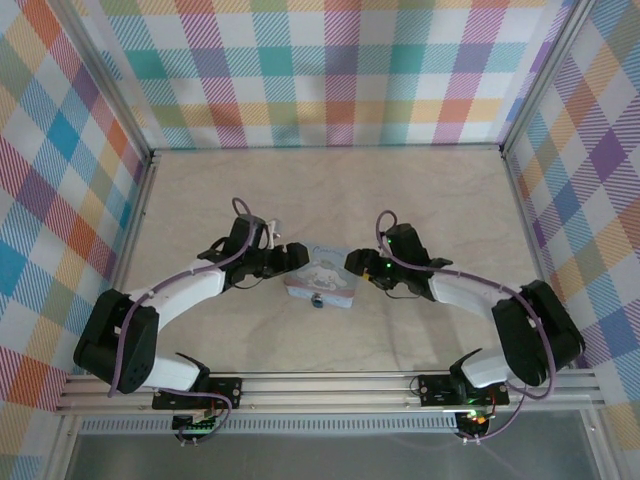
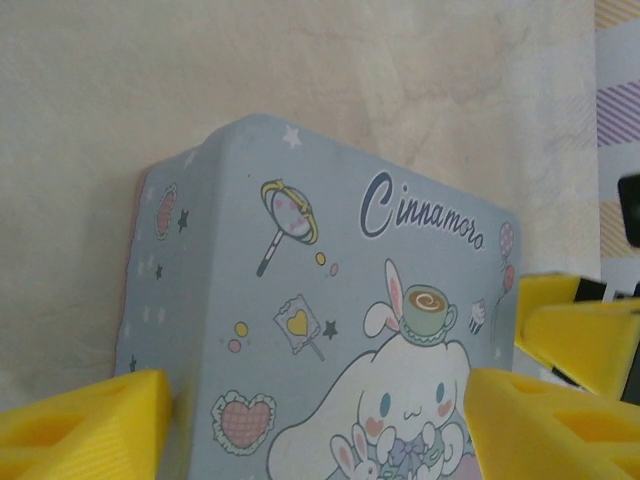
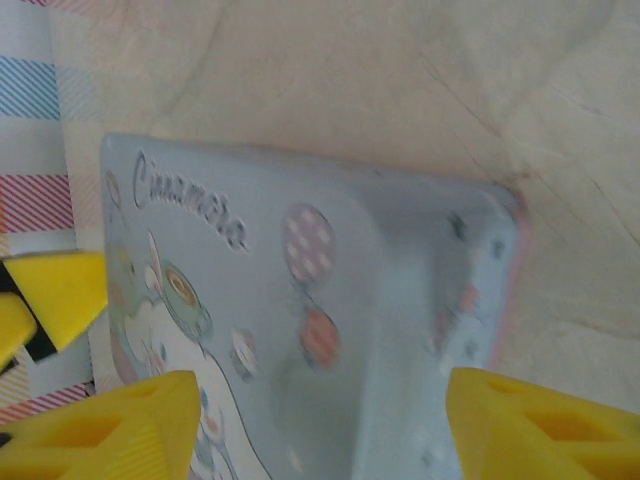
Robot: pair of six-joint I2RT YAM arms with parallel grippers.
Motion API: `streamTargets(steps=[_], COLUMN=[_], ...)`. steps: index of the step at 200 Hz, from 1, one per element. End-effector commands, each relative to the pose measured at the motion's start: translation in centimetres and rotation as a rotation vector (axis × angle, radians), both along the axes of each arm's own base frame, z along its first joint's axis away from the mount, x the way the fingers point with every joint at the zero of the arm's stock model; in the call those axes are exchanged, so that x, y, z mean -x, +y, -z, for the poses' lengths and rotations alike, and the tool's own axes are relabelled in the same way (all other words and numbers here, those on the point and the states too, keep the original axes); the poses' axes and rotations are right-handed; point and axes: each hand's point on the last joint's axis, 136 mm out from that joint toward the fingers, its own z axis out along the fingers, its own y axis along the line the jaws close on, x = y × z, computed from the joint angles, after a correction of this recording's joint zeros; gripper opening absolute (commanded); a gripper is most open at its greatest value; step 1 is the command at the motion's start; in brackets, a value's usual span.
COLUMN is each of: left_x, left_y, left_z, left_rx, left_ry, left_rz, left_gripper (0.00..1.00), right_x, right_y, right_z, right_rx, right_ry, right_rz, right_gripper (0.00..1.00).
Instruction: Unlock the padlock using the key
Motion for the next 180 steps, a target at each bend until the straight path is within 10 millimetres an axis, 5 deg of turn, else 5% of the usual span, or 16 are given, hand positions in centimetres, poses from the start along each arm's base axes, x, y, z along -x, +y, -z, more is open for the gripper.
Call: streamTargets(steps=[1,94,133,180], left_x=[0.4,-4.3,-6.5,-6.5], left_y=[-1.0,-3.3,-4.1,-4.1], left_z=[-0.7,-1.0,-0.6,-0.1], left_rx=[0.029,-0.005,-0.041,-0.042], left_ry=[-0.016,-0.065,-0.079,-0.065], left_rz=[-0.006,-0.029,-0.030,-0.042], left_gripper=[0.76,0.75,0.75,0.78], right_x=[-1.4,-7.7,-8.5,-8.5], right_y=[1.1,2.9,2.6,2.0], right_z=[-1.0,-0.2,0.3,-0.1], right_rx=[-0.012,0.132,0.157,0.168], right_ry=[-0.028,-0.048,-0.033,-0.048], right_rz=[-0.006,-0.014,0.013,0.022], right_gripper=[0.64,0.64,0.65,0.67])
